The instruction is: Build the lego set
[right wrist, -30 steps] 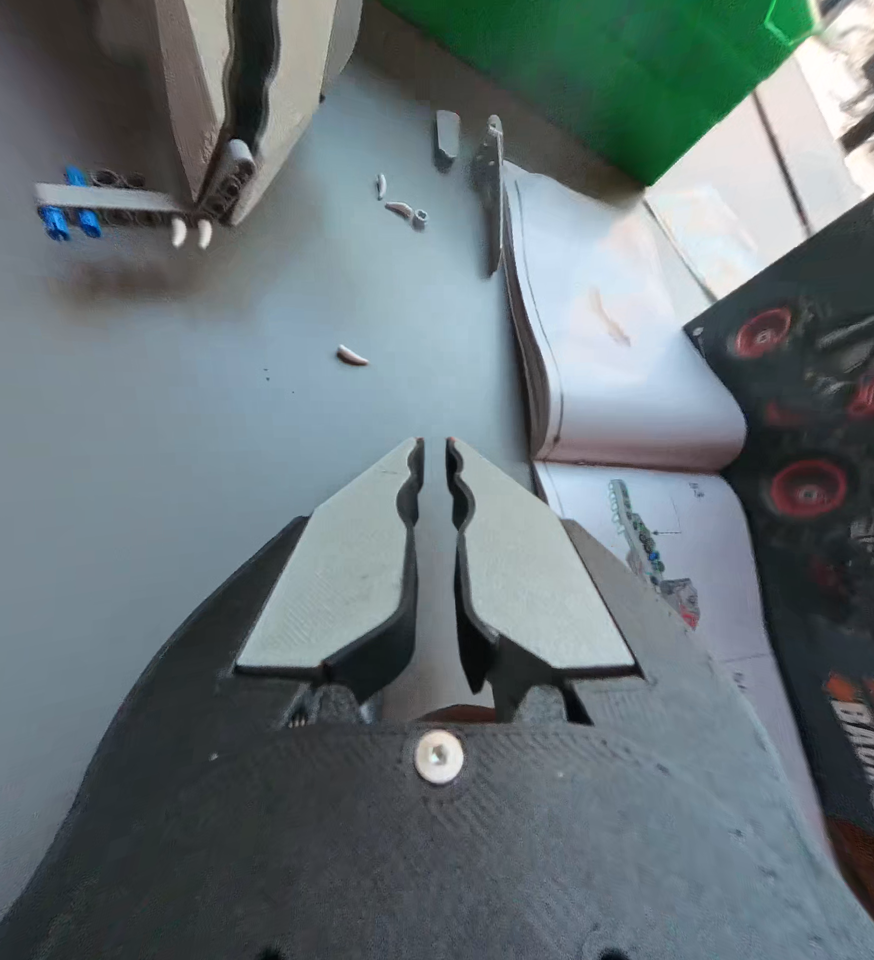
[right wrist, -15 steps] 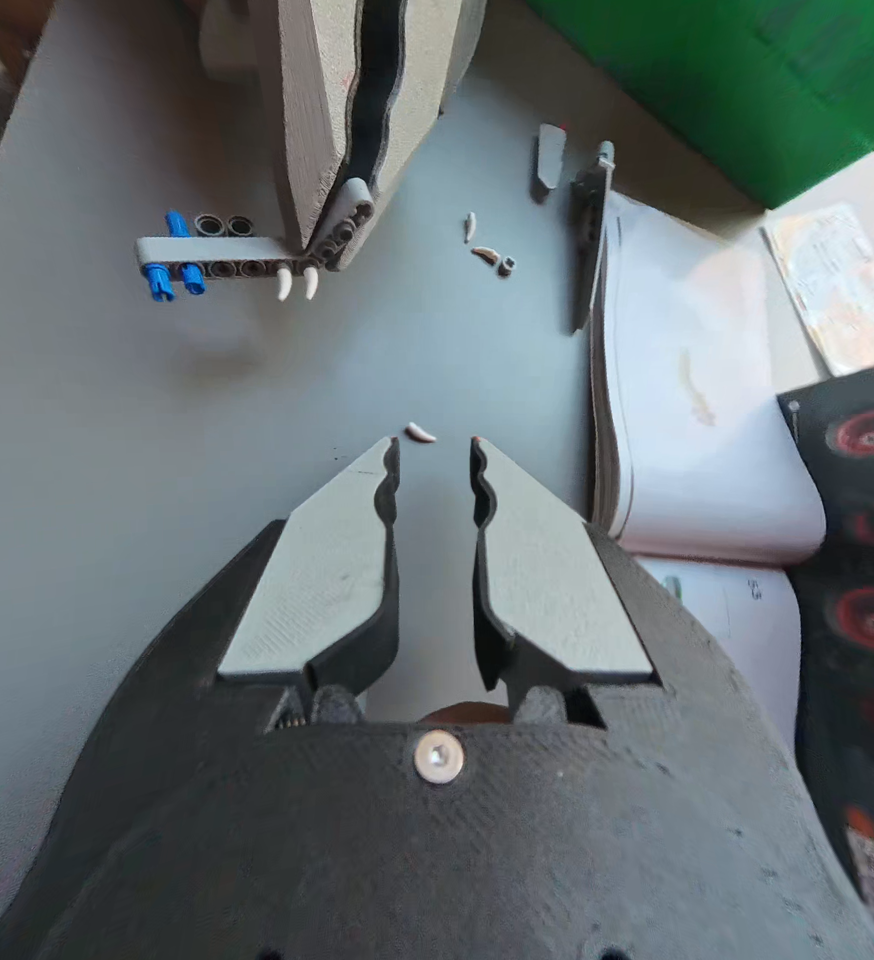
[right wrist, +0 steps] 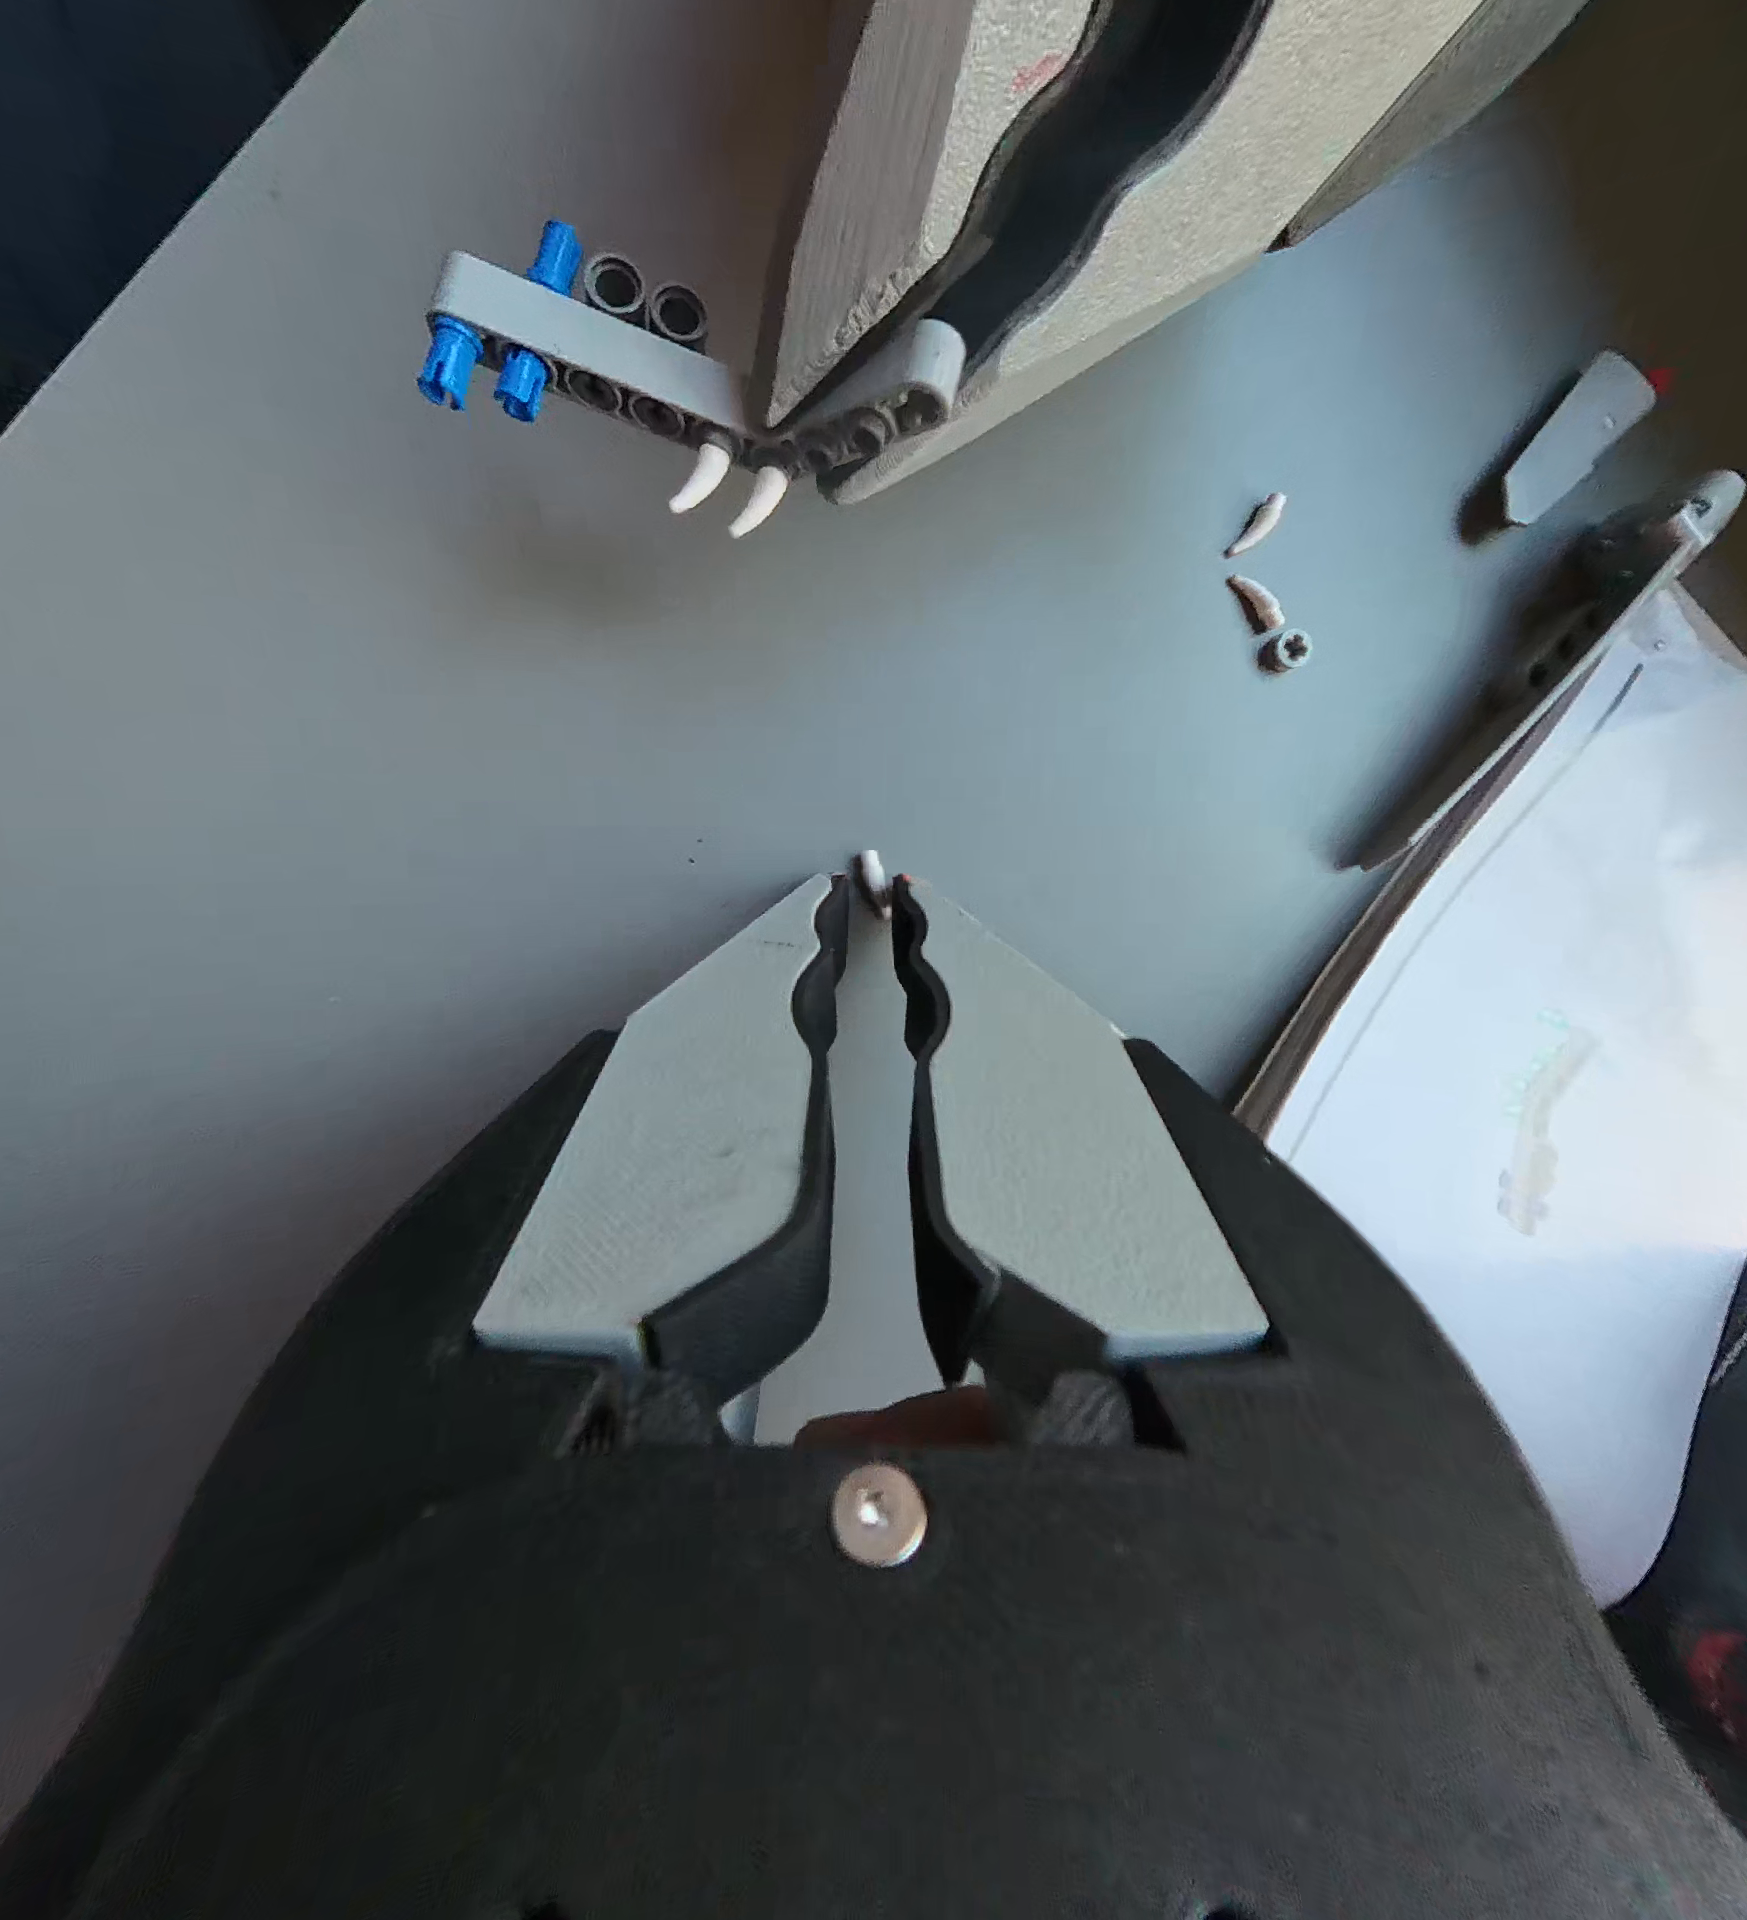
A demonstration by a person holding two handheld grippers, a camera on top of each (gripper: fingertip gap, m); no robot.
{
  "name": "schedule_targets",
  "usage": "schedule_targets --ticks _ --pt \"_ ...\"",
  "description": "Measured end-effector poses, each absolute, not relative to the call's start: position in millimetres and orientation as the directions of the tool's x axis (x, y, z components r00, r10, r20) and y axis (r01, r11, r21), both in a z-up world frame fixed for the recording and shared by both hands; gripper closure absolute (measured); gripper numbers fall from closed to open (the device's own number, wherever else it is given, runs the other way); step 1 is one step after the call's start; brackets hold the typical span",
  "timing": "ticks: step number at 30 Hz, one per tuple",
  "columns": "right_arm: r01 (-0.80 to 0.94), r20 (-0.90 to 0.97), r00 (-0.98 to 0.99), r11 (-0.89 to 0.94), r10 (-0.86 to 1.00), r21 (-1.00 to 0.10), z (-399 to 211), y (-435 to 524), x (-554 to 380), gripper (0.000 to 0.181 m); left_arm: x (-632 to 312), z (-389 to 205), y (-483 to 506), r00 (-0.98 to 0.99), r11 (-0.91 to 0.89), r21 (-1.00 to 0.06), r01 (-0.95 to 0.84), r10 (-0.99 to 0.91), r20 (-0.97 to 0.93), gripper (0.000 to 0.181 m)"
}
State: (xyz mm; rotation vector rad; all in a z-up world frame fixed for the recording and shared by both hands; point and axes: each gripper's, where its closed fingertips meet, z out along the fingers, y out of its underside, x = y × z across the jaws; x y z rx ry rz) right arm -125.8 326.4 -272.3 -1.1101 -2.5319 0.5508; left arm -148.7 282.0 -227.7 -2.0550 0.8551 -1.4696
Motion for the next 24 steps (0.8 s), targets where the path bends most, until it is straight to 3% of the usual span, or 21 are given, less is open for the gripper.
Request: schedule_targets --ticks 10,19,24 --pt "0.612 0.156 -0.675 0.666 0.721 -0.427 -272.6 325.9 -130.7 0.181 -148.8 -227.9 282.6 0.236 -0.695 -0.687 -0.213 -0.719 0.654 0.176" --pt "0.564 0.172 -0.736 0.733 0.655 -0.379 -272.0 313.9 -130.0 0.173 -150.7 -235.7 290.5 0.300 -0.725 -0.657 -0.206 -0.686 0.663 0.176" --pt "0.559 0.182 -0.734 0.734 0.654 -0.384 -272.4 310.4 -130.9 0.177 -153.2 -251.2 286.9 0.339 -0.731 -0.609 -0.307 -0.682 0.648 0.176"
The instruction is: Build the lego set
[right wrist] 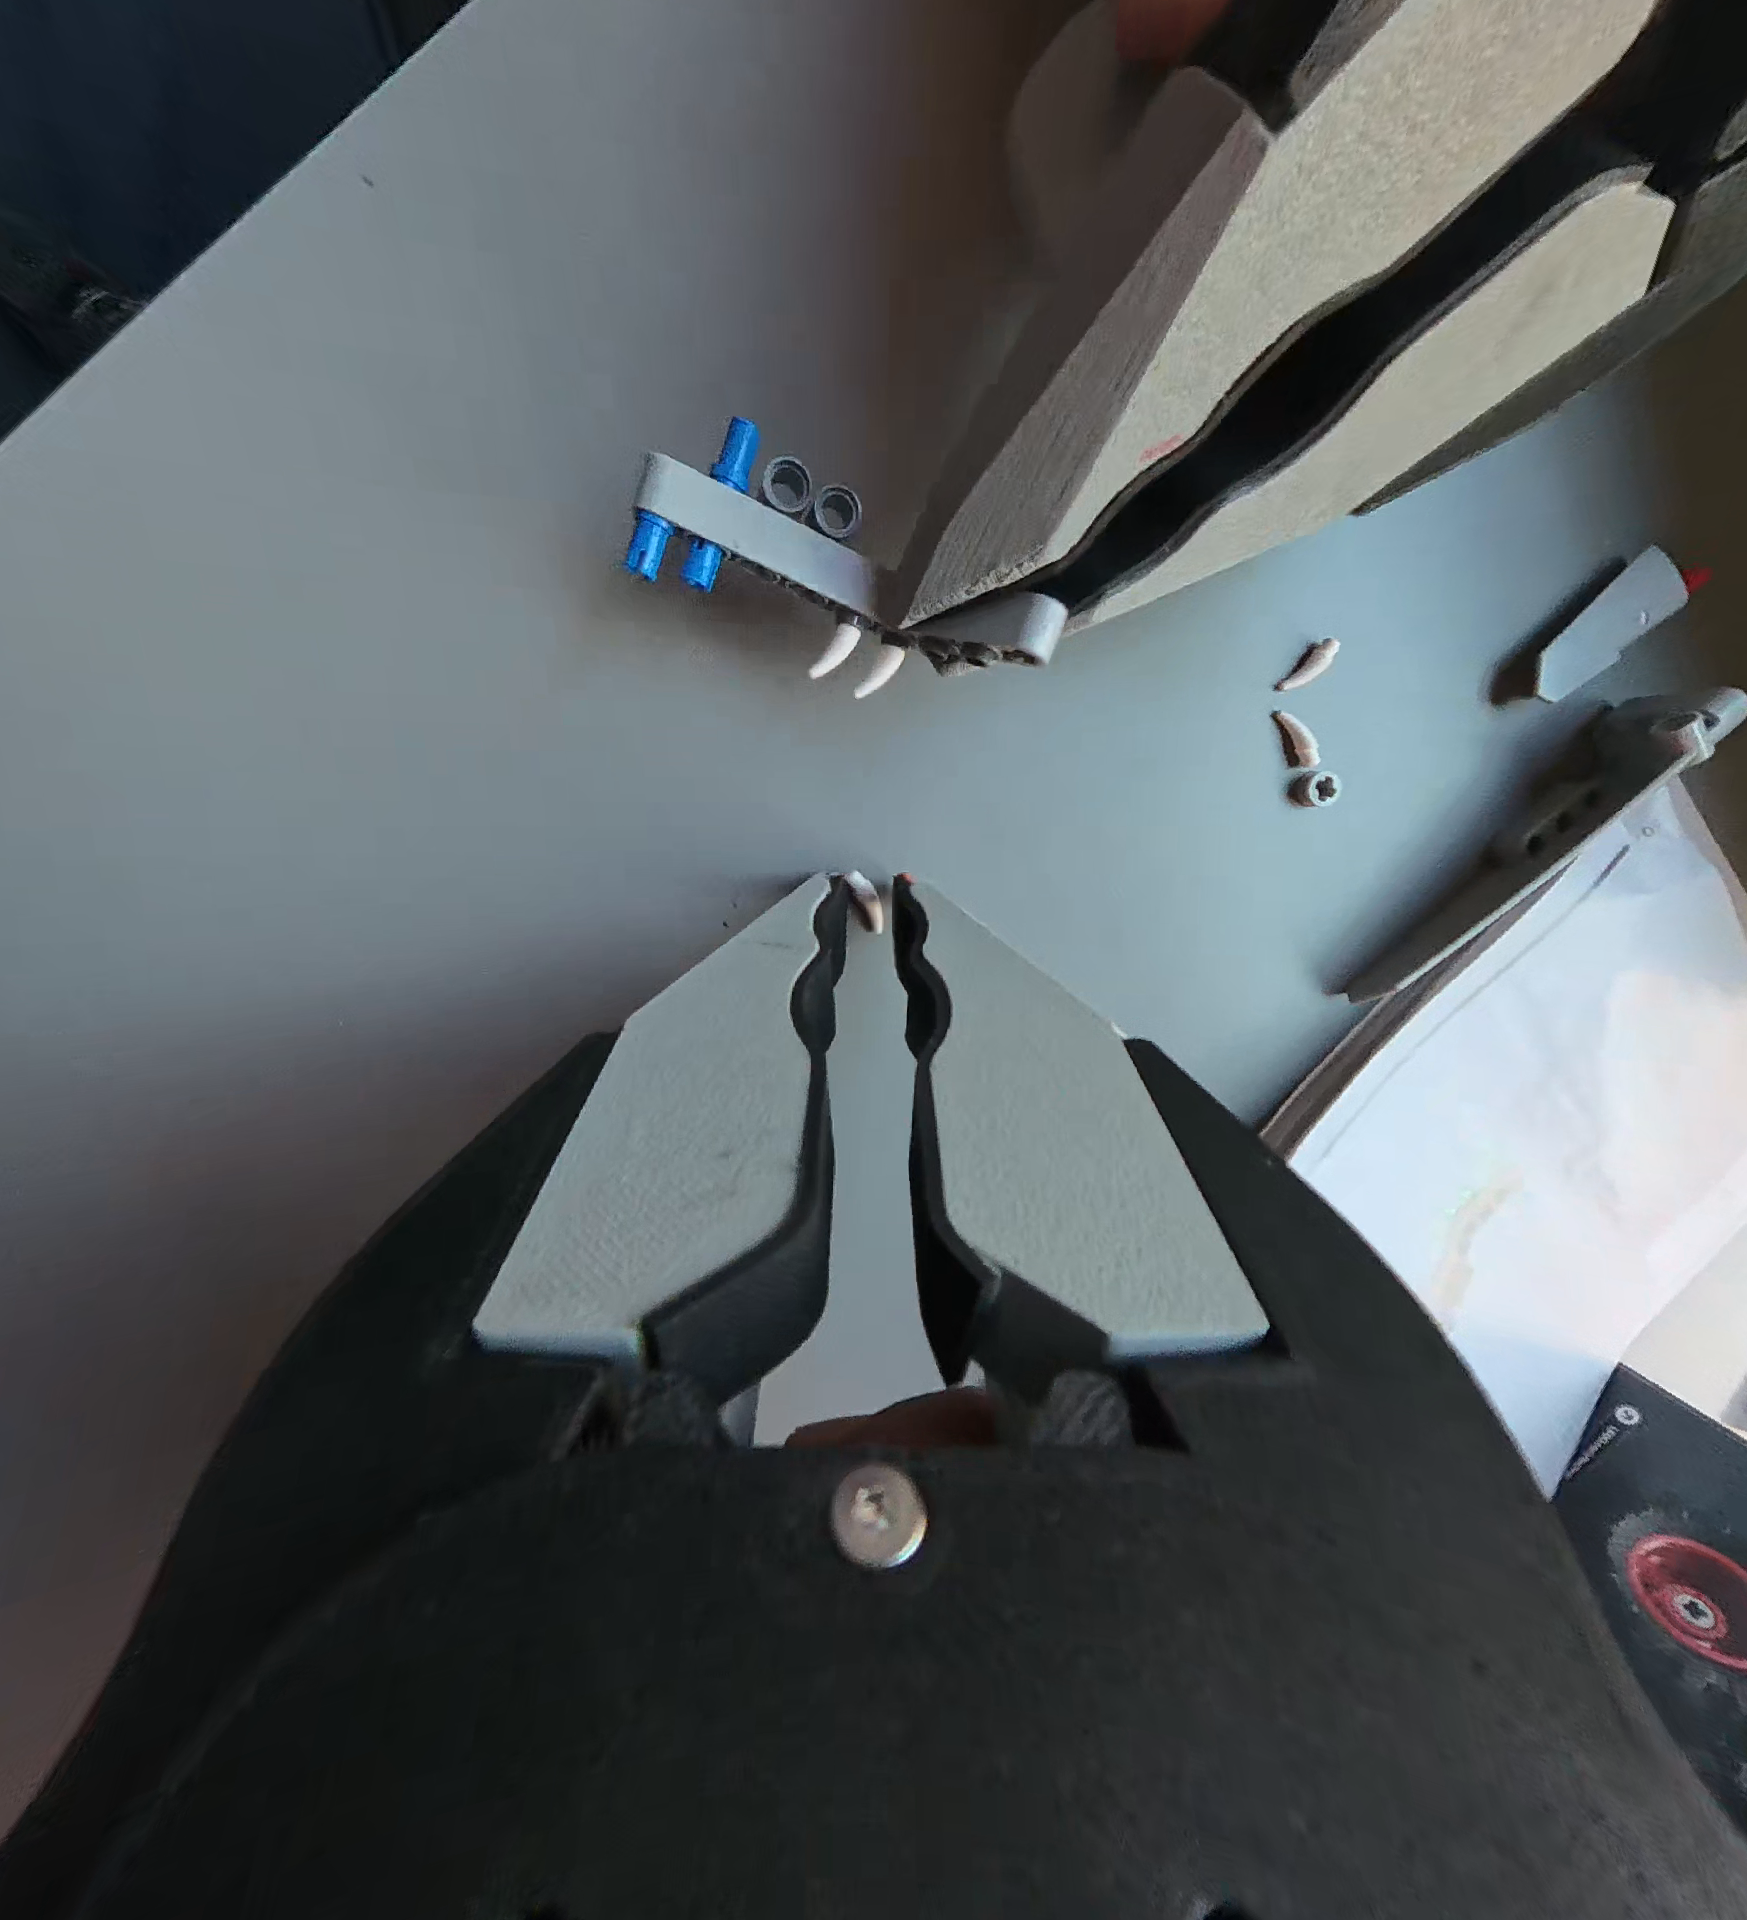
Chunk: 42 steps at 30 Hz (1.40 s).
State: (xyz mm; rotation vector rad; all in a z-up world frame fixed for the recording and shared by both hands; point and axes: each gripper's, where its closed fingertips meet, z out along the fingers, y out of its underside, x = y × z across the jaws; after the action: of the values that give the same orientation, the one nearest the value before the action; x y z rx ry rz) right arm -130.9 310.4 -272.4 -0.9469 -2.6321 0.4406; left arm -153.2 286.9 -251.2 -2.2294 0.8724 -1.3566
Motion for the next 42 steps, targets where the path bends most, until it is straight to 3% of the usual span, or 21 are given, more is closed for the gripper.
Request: schedule_targets --ticks 7,14,17,23,26,29,42 --pt "0.590 0.182 -0.665 0.659 0.724 -0.467 -272.9 308.1 -129.8 0.181 -154.4 -262.1 288.7 0.340 -0.682 -0.597 -0.423 -0.730 0.593 0.174" --pt "0.588 0.301 -0.519 0.590 0.800 -0.554 -271.2 309.2 -131.2 0.181 -158.9 -257.7 291.6 0.377 -0.680 -0.621 -0.391 -0.733 0.566 0.151" --pt "0.570 0.396 -0.440 0.592 0.806 -0.571 -266.3 309.1 -130.3 0.181 -171.1 -254.7 299.5 0.481 -0.662 -0.655 -0.364 -0.736 0.476 0.144" --pt "0.494 0.678 -0.200 0.670 0.707 -0.554 -223.9 302.1 -134.9 0.181 -166.3 -218.5 308.1 0.592 -0.615 -0.746 -0.257 -0.710 0.381 0.153" --pt "0.474 0.768 -0.108 0.712 0.631 -0.518 -205.9 296.5 -132.2 0.181 -147.0 -196.7 298.6 0.471 -0.647 -0.743 -0.171 -0.716 0.515 0.154" --pt "0.466 0.805 -0.051 0.727 0.592 -0.505 -194.9 293.0 -128.4 0.181 -131.8 -187.5 288.6 0.358 -0.694 -0.708 -0.133 -0.700 0.618 0.155" --pt "0.448 0.842 0.000 0.753 0.539 -0.482 -181.5 286.5 -115.9 0.181 -106.4 -185.7 285.3 0.323 -0.674 -0.720 -0.165 -0.727 0.606 0.170"
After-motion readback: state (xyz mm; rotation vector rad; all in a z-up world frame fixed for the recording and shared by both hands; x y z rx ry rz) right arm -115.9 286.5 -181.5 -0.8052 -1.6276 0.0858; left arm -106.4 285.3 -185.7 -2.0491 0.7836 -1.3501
